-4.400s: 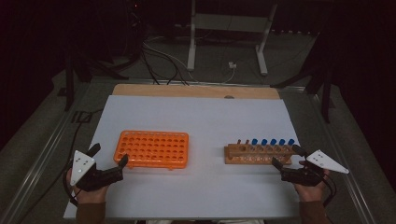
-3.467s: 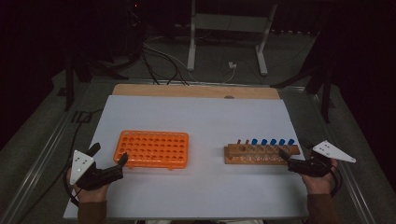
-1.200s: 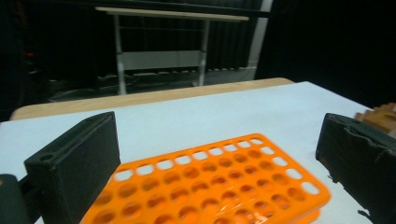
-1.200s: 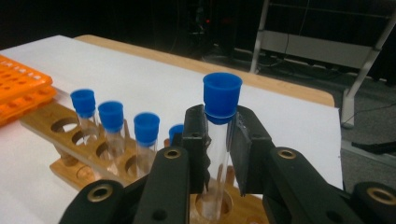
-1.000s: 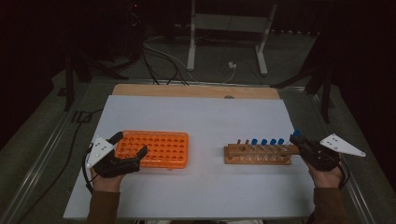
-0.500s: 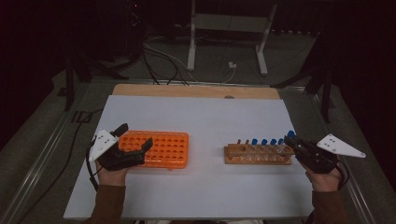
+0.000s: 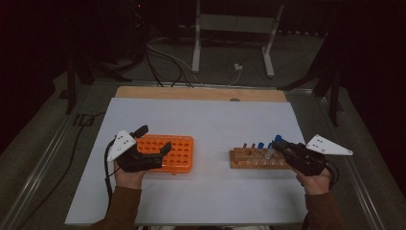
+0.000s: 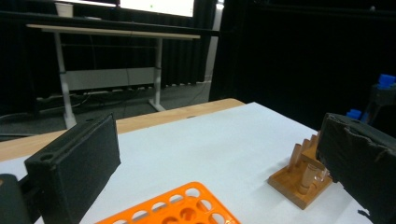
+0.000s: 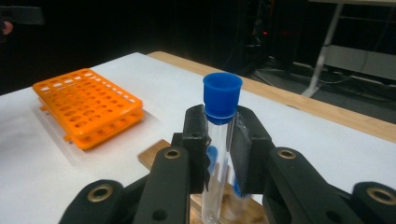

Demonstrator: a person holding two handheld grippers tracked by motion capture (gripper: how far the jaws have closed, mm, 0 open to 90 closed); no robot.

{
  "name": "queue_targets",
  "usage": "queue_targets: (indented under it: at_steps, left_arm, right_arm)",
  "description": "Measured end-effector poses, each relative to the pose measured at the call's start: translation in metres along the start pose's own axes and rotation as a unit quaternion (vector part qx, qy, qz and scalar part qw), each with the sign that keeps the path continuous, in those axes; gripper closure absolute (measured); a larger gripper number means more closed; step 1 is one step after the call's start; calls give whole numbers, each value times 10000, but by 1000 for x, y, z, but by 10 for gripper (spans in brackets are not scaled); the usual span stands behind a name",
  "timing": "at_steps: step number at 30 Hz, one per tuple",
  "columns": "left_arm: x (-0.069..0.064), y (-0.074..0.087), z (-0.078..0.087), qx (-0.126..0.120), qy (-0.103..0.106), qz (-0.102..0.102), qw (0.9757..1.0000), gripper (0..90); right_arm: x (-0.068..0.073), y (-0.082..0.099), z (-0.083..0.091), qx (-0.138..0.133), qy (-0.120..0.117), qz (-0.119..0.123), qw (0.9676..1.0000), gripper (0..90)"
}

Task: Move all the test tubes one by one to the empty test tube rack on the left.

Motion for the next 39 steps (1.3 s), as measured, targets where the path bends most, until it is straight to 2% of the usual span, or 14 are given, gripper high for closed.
queue_targets:
  at_steps: [10, 14, 16, 18, 19, 26, 31, 36, 39]
  left_arm:
    - [-26, 5, -23, 75, 308, -316, 9990, 6]
    - [-38, 8, -31, 108, 551, -215, 9982, 6]
    - [-43, 11, -35, 262, 629, -193, 9975, 7]
    - [-47, 14, -38, 390, 625, -225, 9970, 17]
    - [-50, 16, -40, 420, 691, -200, 9965, 18]
    - [-62, 20, -52, 452, 805, -145, 9956, 28]
    - [-72, 23, -62, 515, 840, -212, 9949, 66]
    - [-85, 27, -71, 627, 951, -250, 9932, 83]
    - [-93, 30, -76, 690, 1042, -291, 9917, 140]
  right_arm:
    - [24, -7, -28, 30, -316, 53, 9995, 770]
    - [32, -9, -39, 12, -412, -8, 9991, 770]
    - [35, -10, -45, 11, -465, -15, 9989, 770]
    - [39, -11, -48, 18, -504, -10, 9987, 770]
    - [41, -11, -51, 11, -527, -4, 9986, 769]
    - [51, -15, -59, -20, -650, 7, 9979, 769]
    - [60, -18, -66, -22, -761, 21, 9971, 769]
    - [69, -19, -73, -30, -870, 24, 9962, 769]
    - [75, -20, -77, -16, -943, 54, 9955, 769]
Point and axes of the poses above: each handheld gripper's, and its own axes: z roughly backward along the jaws, y roughly out of its underside, x roughly to its left, the point moved 10 cm from there along -z, roughly forward along the jaws, and after that the axes turned 1 degree about -x, right-handed, at the moved point
